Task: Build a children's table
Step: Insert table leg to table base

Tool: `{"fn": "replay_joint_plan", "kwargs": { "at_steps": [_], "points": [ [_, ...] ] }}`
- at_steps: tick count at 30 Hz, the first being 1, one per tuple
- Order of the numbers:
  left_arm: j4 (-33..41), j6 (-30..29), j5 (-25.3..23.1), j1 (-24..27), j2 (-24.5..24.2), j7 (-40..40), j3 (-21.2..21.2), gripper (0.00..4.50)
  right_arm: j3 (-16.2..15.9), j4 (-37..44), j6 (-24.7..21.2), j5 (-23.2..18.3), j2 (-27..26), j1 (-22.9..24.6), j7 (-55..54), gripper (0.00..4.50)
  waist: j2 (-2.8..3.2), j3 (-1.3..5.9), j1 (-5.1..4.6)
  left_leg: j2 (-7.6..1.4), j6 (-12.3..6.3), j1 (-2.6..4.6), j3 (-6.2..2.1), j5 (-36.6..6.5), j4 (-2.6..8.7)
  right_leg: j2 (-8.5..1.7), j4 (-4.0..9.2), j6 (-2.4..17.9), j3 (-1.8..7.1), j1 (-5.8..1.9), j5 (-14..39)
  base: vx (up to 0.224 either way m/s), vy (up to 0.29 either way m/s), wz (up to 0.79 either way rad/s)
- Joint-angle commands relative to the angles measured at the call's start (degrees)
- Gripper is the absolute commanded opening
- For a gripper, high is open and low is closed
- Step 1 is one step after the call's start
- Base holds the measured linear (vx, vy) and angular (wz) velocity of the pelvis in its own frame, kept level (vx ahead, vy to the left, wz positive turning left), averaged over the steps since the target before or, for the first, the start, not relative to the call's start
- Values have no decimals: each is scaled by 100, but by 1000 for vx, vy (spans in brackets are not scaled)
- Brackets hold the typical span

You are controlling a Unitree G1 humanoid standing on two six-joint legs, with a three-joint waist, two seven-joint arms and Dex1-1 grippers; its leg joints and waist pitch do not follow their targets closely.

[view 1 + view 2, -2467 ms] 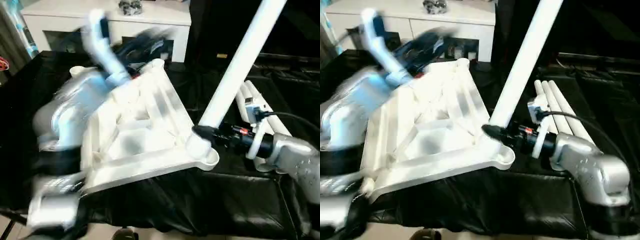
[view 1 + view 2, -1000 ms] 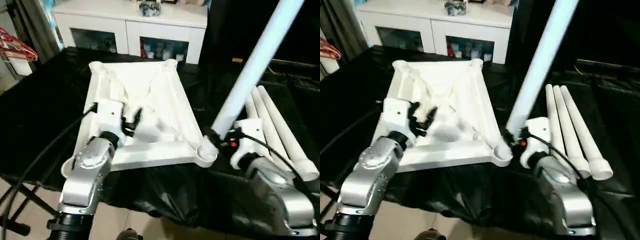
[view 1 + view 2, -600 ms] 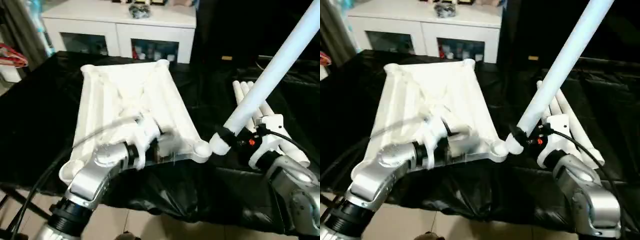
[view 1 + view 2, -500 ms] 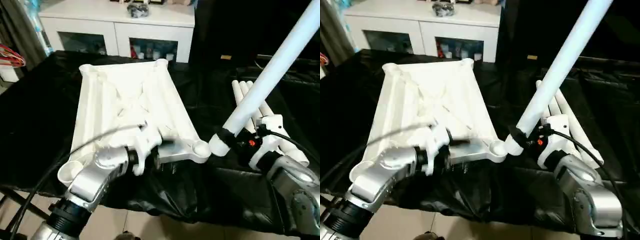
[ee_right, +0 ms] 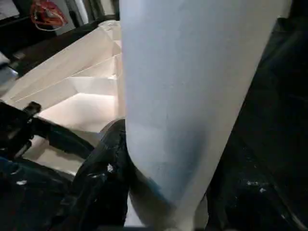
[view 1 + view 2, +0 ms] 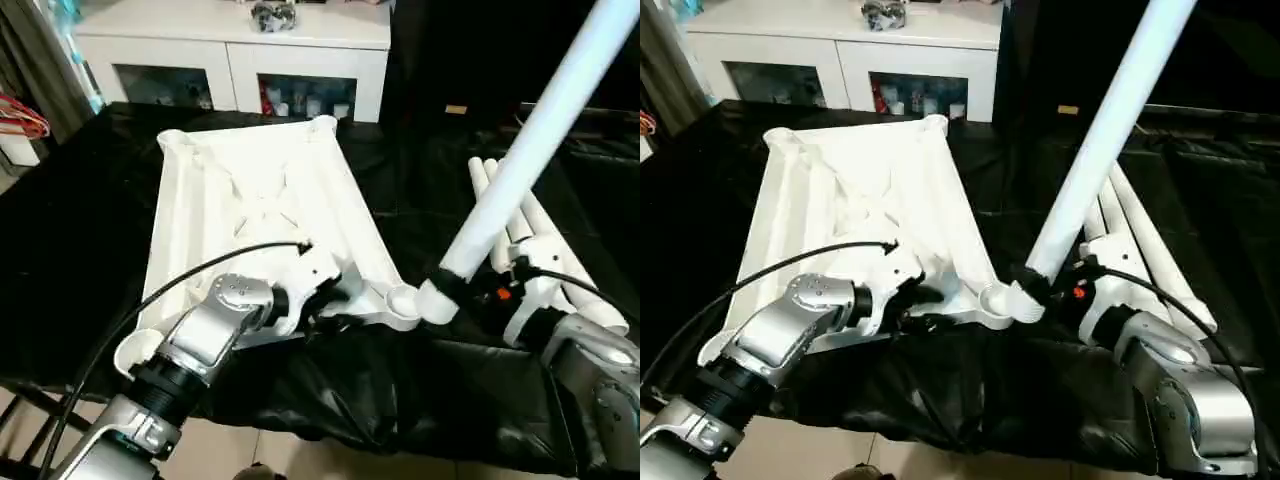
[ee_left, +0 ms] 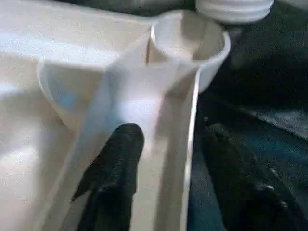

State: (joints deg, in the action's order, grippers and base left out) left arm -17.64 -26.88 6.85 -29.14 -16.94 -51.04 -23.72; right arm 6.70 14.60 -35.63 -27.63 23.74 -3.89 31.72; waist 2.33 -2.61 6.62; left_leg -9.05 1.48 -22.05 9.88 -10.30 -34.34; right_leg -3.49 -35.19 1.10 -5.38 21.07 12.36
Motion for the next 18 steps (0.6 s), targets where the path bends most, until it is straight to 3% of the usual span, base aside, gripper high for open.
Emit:
{"fn": "replay_joint_plan", "kwargs": {
  "at_steps": [1, 8, 18],
  "points": [
    [-13, -113, 3, -77, -24, -50, -6, 204, -16, 105, -3, -12, 54, -17, 30, 186, -46, 327, 28, -490, -141, 126, -207, -1119, 416, -668, 497, 943, 396, -204, 1171, 0, 0, 0],
    [-91, -90, -69, -125, -50, -85, 9, 137, -73, 33, -11, -7, 88, -137, 95, 186, -48, 333, 26, -484, -171, 108, -210, -1030, 421, -663, 490, 902, 394, -202, 1086, 0, 0, 0],
    [-202, 50, -203, -148, -163, -280, -114, 49, -294, -178, 33, 27, 180, -422, 380, 186, -36, 335, 12, -486, -182, 116, -207, -1070, 415, -668, 486, 1000, 392, -204, 1016, 0, 0, 0]
  ]
}}
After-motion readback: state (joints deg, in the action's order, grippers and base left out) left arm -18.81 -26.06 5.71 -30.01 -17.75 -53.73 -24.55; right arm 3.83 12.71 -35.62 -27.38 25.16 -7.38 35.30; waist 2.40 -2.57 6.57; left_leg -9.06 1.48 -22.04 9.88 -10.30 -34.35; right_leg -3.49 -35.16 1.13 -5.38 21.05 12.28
